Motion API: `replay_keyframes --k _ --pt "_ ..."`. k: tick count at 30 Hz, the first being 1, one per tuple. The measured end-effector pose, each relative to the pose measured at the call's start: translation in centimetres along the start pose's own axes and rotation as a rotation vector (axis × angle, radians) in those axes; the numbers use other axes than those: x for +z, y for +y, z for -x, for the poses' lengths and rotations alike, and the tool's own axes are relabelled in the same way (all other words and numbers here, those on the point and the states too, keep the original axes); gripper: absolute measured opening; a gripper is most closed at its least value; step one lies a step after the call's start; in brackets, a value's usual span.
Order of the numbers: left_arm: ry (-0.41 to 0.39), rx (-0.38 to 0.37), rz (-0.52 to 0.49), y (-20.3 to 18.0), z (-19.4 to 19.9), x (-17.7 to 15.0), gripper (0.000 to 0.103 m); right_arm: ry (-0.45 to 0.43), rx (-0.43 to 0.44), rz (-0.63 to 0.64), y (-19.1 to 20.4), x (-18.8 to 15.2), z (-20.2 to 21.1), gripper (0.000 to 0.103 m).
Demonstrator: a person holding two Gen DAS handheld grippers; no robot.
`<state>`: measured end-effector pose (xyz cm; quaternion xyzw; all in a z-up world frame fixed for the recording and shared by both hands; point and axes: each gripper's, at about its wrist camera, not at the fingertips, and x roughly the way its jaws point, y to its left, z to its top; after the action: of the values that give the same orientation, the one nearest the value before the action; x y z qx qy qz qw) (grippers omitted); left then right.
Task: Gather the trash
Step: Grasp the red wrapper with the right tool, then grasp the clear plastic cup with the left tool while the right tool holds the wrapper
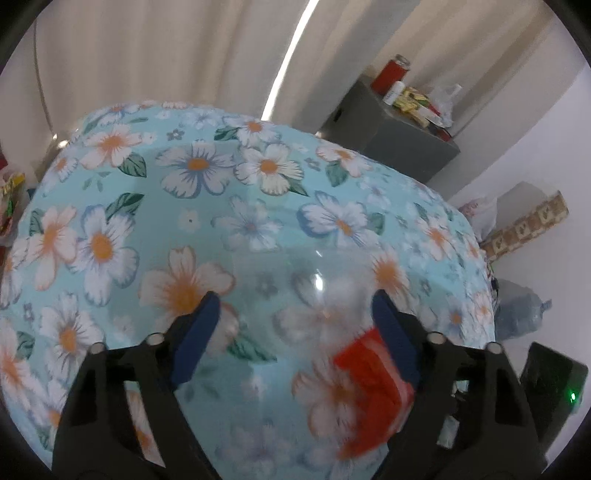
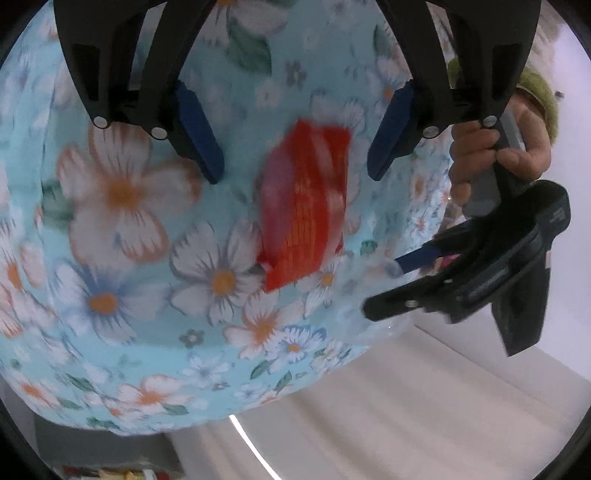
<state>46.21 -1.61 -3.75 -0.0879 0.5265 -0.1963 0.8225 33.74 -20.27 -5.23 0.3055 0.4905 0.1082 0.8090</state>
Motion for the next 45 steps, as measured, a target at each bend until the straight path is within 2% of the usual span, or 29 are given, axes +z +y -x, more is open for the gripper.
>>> replay_keyframes --k 2,4,5,7,10,16,20,27,33,36,41,45 --pt "-0.003 -0.026 0.040 0.4 -0.7 0.3 0.075 -0.005 -0.008 -0.001 -0.2 0.4 -0.2 0.062" --pt "-0.007 -0.043 0.052 0.3 -1.1 0.5 0.072 -0.008 -0.009 -0.005 -0.5 0.5 -0.2 0.056" --pt "-0.008 -0.051 0.054 0.3 -1.2 0.4 0.069 -0.008 -0.007 -0.005 -0.6 0.3 0.0 0.050" --pt "-0.016 -0.058 0.056 0.1 -1.4 0.2 0.066 0.004 0.017 -0.015 -0.7 0.2 0.1 0.038" --pt "-0.034 -0.047 0.046 -0.3 -1.2 -0.1 0.065 0.002 0.063 -0.033 -1.6 -0.6 1.1 0.028" --pt "-0.046 -0.045 0.029 -0.6 0.5 -1.5 0.064 -0.006 0.103 -0.063 -2.8 -2.0 4.0 0.023" --pt "-0.073 -0.070 0.002 -1.2 2.7 -3.3 0.064 -0.026 0.113 -0.082 -3.5 -3.3 6.5 0.021" --pt "-0.069 -0.128 -0.056 -2.5 7.1 -8.8 0.064 -0.099 0.154 -0.176 -5.7 -8.0 12.3 0.021" --pt "-0.090 -0.138 -0.081 -3.5 9.8 -14.0 0.064 -0.166 0.207 -0.276 -7.8 -12.9 15.5 0.021" --pt "-0.116 -0.118 -0.106 -4.3 11.0 -16.8 0.064 -0.185 0.218 -0.320 -8.4 -14.8 16.2 0.021" --pt "-0.107 -0.121 -0.170 -6.5 11.9 -21.1 0.064 -0.207 0.210 -0.376 -9.4 -17.7 17.3 0.021" --pt "-0.090 -0.100 -0.252 -8.7 12.1 -24.2 0.064 -0.217 0.169 -0.379 -9.6 -19.2 18.2 0.021"
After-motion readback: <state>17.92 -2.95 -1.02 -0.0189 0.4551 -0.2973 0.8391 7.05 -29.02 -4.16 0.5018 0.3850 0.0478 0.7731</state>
